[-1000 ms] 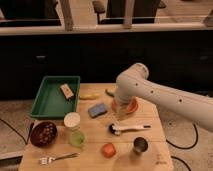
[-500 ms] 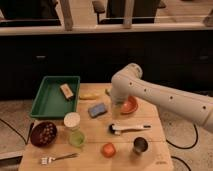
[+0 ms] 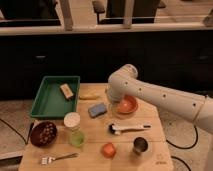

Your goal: Place sponge in table surface

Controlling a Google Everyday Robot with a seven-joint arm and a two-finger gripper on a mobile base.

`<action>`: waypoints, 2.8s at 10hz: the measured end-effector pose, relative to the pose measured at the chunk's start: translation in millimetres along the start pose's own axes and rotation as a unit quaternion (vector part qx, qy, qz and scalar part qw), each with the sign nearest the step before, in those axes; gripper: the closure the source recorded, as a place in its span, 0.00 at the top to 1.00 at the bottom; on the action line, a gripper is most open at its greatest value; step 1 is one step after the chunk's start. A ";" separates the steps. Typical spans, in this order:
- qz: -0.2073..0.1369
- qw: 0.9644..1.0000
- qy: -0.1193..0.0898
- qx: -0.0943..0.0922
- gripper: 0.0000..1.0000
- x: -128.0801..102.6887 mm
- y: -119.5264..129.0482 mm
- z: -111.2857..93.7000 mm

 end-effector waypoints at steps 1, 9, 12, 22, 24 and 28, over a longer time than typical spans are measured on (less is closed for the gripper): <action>0.000 1.000 -0.002 -0.001 0.80 -0.9 -1.3 4.1; -0.002 1.000 -0.015 -0.010 0.80 -2.8 -9.9 41.5; 0.005 1.000 -0.020 -0.014 0.80 0.2 -11.0 56.3; 0.043 0.998 -0.038 -0.018 0.80 8.6 -11.5 86.1; 0.049 0.998 -0.041 -0.019 0.80 10.2 -10.4 90.0; 0.057 0.997 -0.044 -0.021 0.80 10.3 -7.9 95.9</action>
